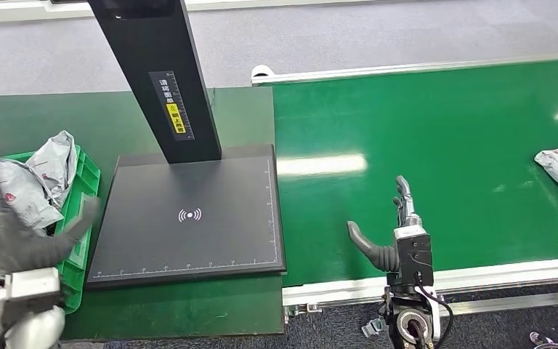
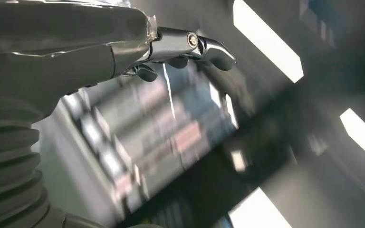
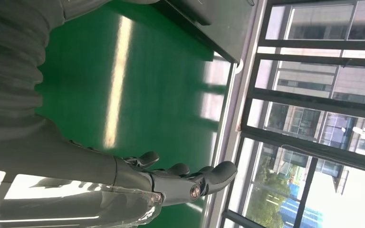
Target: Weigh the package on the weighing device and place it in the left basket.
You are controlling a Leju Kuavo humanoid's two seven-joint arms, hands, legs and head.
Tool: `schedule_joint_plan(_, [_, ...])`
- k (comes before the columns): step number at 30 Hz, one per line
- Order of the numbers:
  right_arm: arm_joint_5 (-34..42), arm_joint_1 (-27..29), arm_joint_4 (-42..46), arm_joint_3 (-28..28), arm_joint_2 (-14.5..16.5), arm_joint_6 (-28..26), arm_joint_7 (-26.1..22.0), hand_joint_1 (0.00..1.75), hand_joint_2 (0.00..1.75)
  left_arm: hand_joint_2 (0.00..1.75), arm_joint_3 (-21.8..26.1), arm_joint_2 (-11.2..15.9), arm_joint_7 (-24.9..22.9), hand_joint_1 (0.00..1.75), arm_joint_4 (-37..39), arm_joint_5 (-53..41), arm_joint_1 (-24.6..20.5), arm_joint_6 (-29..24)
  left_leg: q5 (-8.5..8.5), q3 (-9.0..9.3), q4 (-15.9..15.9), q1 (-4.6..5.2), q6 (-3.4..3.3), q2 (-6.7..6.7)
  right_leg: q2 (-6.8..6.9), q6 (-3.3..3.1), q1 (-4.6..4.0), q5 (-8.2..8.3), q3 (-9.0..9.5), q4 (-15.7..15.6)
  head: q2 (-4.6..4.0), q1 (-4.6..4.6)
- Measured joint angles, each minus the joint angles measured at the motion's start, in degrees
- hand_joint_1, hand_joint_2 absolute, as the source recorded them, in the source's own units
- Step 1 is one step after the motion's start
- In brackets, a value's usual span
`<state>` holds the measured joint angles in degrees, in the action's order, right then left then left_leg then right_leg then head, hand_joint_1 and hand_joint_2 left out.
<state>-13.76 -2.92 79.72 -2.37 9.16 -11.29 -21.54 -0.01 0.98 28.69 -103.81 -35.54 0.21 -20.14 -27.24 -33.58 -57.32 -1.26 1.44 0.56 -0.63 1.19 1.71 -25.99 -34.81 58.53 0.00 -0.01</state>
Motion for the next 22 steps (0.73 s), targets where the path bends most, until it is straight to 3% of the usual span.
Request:
schedule_joint_plan(3, [-0.3, 0.2, -0.1, 0.4, 0.0, 0.5, 0.1, 0.00, 1.75, 1.75, -7.4, -1.0, -0.6, 0.00, -0.9, 7.6, 4.5, 6.4, -0.05, 0.00, 0.0, 0.00, 0.02, -0.09, -0.06, 0.00, 0.00, 0.00, -0.04, 0.0, 0.00, -0.02])
schedule_joint_plan(7, [-0.3, 0.3, -0.2, 0.6, 0.0, 1.1, 0.1, 0.00, 1.75, 1.75, -11.6, -3.6, 1.2, 0.00, 3.5, 18.6, 7.5, 8.0, -0.06, 0.00, 0.0, -0.01, 0.01, 0.00, -0.05, 0.01, -0.01, -0.02, -0.03, 0.0, 0.00, -0.02])
schedule_joint_plan(12, [-0.2, 1.1, -0.2, 0.4, 0.5, 1.5, 0.1, 0.00, 1.75, 1.75, -14.7, -6.6, 4.2, 0.00, 12.6, 23.2, 8.4, 2.4, -0.06, -0.01, 0.0, -0.01, 0.01, 0.00, -0.05, 0.02, -0.01, -0.01, -0.01, 0.0, 0.00, -0.01])
schedule_joint_plan(18, [0.0, 1.6, -0.2, 0.1, 0.7, 1.6, 0.1, 0.00, 1.75, 1.75, -16.4, -7.8, 5.0, 0.00, 17.5, 23.4, 8.4, 0.1, -0.06, -0.01, 0.0, -0.01, 0.01, 0.00, -0.05, 0.02, -0.01, -0.01, -0.02, 0.0, 0.00, -0.01])
schedule_joint_plan(22, [0.5, 2.3, -0.4, -1.1, 0.9, 2.2, -1.6, 0.00, 1.75, 1.75, -17.2, -9.5, 7.9, 0.00, 22.7, 21.6, 7.5, -9.4, -0.06, -0.01, 0.0, -0.01, 0.01, 0.01, -0.05, 0.02, -0.01, -0.02, -0.02, 0.0, 0.00, -0.01])
